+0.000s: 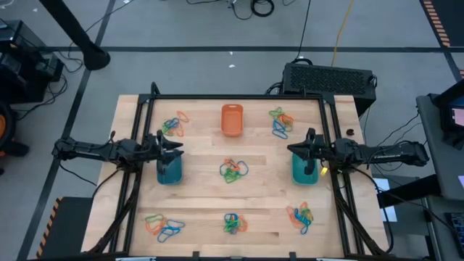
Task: Sort rubber bands into baskets
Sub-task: Put the blue rubber band into the blue bin
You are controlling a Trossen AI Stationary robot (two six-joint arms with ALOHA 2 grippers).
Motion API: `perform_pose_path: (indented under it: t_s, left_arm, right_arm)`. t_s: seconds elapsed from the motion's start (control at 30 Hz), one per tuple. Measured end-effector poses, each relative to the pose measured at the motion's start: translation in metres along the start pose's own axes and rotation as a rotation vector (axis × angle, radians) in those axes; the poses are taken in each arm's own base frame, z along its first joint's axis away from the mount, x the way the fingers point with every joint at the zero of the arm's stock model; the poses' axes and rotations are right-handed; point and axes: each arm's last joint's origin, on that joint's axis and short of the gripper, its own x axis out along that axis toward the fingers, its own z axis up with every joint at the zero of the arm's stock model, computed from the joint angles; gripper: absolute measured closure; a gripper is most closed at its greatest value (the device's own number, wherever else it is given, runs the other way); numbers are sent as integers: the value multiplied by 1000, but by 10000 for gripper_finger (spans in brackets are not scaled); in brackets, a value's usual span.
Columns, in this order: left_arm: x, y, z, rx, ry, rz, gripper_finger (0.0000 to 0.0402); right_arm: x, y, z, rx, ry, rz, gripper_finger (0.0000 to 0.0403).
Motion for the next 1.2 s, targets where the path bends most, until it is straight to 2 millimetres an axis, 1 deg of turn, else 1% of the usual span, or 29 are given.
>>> perform_pose_path:
  t_s: [0.13,0.3,0.37,0.47,0.6,0.73,0.87,0.97,1.07,1.2]
  left_arm:
    - [-1,-3,9,-102,-92,-34,226]
    - [-1,-5,15,-87,-147,-53,226]
    - [-1,-5,15,-90,-148,-50,226]
    - [0,-6,12,-79,-106,-92,226]
    - [3,-6,8,-66,-61,-87,226]
    - [8,-10,13,-59,84,-85,226]
    - [18,-21,20,-92,330,-84,226]
    - [28,-34,26,-83,478,-95,226]
    - [41,-48,29,-44,587,-98,226]
    - [57,-67,34,29,652,-138,226]
  right_arm:
    - [0,2,13,6,-145,-34,385]
    - [-3,6,26,59,-276,22,385]
    - [-2,7,26,71,-273,45,385]
    - [1,9,26,65,-257,98,385]
    - [6,10,26,61,-243,90,385]
    - [15,14,32,65,-195,76,385]
    - [31,21,42,28,-140,59,385]
    - [46,28,47,-14,-69,50,385]
    - [64,38,52,-63,2,58,385]
    - [90,58,58,-119,77,138,385]
